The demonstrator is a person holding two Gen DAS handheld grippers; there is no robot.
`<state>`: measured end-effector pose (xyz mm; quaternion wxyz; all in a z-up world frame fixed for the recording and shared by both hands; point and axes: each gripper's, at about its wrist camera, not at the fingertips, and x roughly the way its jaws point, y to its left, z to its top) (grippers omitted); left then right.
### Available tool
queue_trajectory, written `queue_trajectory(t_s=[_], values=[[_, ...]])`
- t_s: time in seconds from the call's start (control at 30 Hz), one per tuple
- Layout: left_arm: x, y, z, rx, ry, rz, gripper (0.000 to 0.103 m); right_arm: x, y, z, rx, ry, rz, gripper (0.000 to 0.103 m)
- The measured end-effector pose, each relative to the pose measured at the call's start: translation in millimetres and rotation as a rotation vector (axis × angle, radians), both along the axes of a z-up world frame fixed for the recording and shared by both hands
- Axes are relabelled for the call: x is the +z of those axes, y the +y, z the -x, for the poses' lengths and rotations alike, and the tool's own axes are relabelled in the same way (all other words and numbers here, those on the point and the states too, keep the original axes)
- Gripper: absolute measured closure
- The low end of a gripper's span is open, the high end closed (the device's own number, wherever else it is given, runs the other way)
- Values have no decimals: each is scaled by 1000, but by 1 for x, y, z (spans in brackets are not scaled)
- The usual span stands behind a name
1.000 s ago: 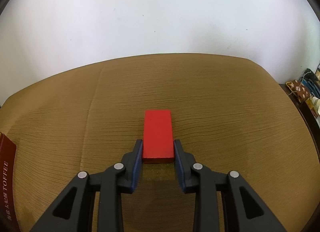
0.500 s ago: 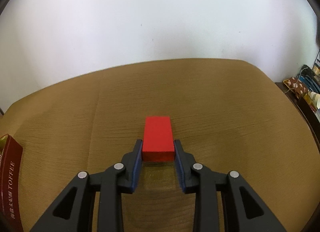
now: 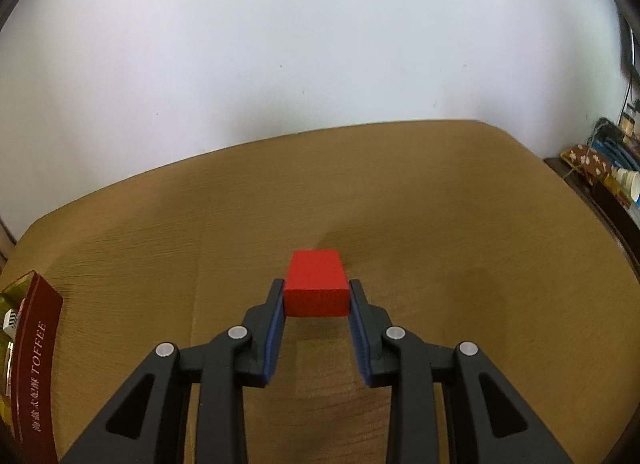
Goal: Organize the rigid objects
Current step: 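Carry the pink block into the tray and open the left gripper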
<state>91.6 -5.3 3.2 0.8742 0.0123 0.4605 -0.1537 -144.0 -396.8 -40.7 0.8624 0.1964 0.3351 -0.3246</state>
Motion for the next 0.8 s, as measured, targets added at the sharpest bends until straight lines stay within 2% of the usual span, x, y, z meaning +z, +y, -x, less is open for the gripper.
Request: queue_trajectory(t_s=[0.17, 0.37, 0.4, 0.5, 0.6, 0.8], values=[[-10, 0, -9, 7, 44, -5, 75, -2, -7, 10, -14, -14, -9, 73], [-12, 8, -3, 29, 35, 41, 56, -4, -12, 10, -18, -14, -13, 73], [-10, 11, 1, 35, 26, 48, 45, -3, -9, 10, -18, -15, -8, 73], [-4, 18, 18, 39, -13, 83, 27, -1, -2, 12, -12, -23, 4, 73], [2, 24, 39, 30, -66, 93, 21, -4, 3, 17, -2, -35, -25, 73], [12, 31, 68, 19, -158, 93, 14, 2, 14, 39, 51, -115, -34, 73]])
